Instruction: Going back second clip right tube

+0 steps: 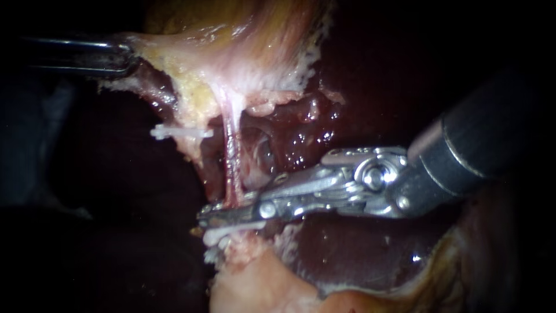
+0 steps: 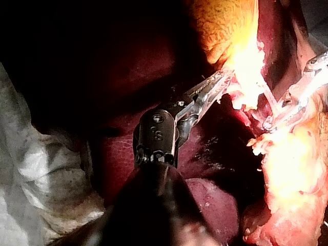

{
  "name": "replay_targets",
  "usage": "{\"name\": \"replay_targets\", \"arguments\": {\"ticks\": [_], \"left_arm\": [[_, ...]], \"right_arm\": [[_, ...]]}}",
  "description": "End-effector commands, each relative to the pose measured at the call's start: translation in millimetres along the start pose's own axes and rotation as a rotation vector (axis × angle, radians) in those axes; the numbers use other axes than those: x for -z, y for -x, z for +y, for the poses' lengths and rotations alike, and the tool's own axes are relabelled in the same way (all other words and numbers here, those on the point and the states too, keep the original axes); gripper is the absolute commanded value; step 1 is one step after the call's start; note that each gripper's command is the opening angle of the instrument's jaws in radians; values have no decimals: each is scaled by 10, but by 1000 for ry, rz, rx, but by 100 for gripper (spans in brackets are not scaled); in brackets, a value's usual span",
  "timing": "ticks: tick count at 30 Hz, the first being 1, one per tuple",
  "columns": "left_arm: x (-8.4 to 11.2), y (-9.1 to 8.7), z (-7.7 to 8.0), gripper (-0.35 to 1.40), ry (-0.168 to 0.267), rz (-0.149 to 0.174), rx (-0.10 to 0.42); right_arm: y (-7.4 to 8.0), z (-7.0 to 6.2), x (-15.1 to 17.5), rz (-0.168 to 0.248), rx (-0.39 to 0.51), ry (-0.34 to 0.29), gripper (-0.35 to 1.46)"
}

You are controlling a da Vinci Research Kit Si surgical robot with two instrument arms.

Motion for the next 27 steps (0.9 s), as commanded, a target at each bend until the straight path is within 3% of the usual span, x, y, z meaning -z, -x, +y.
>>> {"name": "replay_targets", "arguments": {"ticks": [1,6,9,12,14,20,27], "left_arm": [[0,0,0,-35,0,0,0],[0,0,0,-35,0,0,0],[0,0,0,-35,0,0,0],[0,0,0,-35,0,0,0],[0,0,0,-35,0,0,0],[0,0,0,-35,0,0,0],[0,1,0,-35,0,0,0]], "right_arm": [[0,1,0,2,0,3,-35],[2,4,0,-5,1,-6,-33],[6,7,-3,10,22,-36,18],[11,10,-10,60,27,-66,43],[14,11,-15,73,30,-77,45],[20,20,-21,71,184,-82,45],[25,31,-7,101,389,6,49]]}}
